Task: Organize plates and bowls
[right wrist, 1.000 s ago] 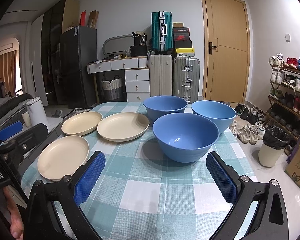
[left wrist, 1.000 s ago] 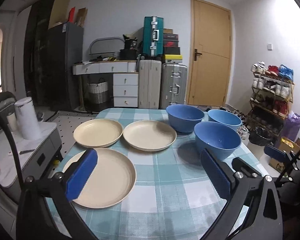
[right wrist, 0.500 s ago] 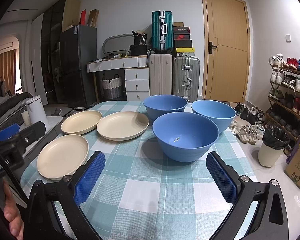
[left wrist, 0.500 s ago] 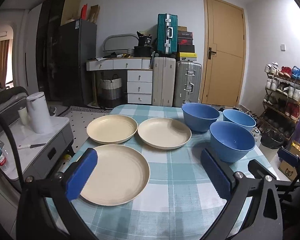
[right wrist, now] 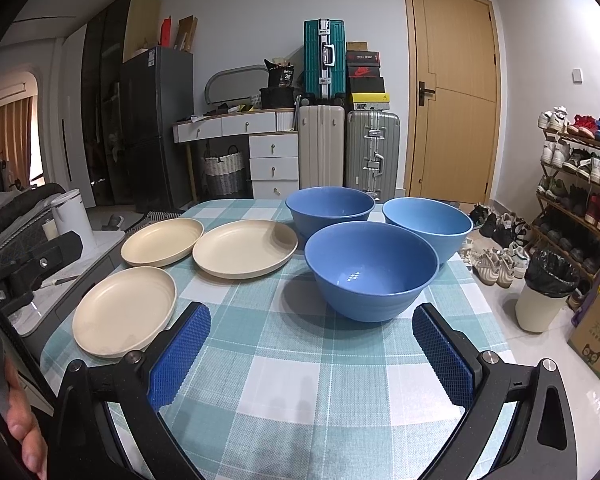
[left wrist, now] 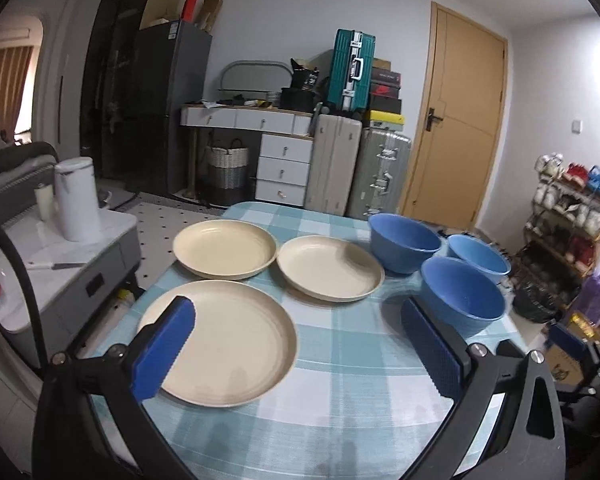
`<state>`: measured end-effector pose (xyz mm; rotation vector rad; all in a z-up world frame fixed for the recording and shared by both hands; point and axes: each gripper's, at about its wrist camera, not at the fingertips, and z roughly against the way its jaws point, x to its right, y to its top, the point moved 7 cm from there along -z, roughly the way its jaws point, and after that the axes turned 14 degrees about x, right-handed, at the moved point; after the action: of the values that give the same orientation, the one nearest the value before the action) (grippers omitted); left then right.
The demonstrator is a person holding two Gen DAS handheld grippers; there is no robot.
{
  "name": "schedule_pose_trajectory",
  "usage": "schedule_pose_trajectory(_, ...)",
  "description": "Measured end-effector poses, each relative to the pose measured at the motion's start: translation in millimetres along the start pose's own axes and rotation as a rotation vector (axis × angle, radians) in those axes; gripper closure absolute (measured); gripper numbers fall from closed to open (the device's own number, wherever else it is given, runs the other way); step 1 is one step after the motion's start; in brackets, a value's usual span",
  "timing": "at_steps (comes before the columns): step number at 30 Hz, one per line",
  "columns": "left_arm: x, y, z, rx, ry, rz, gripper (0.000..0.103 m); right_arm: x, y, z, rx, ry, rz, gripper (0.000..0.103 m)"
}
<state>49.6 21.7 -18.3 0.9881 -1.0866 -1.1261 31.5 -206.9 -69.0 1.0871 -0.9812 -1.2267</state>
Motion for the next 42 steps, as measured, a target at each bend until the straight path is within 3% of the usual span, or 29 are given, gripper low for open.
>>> schedule_pose_trajectory(8,1.1,-2.9,-1.6,-0.003,0.019,-0.085,0.0,1.9,2.0,2.2,0.012,0.005,-0.031,0.0)
schedule_pose_trajectory(18,-11.9,-7.2,-9.2,-0.054,0.016,-0.026,0.0,-4.4,5.9,5.5,0.06,0.022,-0.055,0.0)
schedule_pose_trajectory(25,-19.1,-3.5,-6.5,-0.026,0.038,-0.043,0.0,-1.5,3.4,1.0,0.043,0.038,-0.088,0.0)
schedule_pose_trajectory(30,-42.1,4.9,-3.4,0.023,0.12,-0.09,0.0,-1.7,13.7,7.8,0.116,0.047,-0.095,0.0)
schedule_pose_trajectory(34,-80.2,15.6,-0.2,0.043,0.142,-0.002,0.0,-27.8,23.9,21.0,0.194,0.13,-0.015,0.0)
schedule_pose_trajectory(37,-114.8,28.9,-2.0,0.048,0.191,0.086,0.0,-55.4,30.3,25.0,0.202,0.214,0.043,0.0)
schedule_pose_trajectory(42,-148.0,49.3,-25.2,0.007,0.288,0.021,0.0,-92.4,51.3,4.2,0.117,0.295,0.018,0.0)
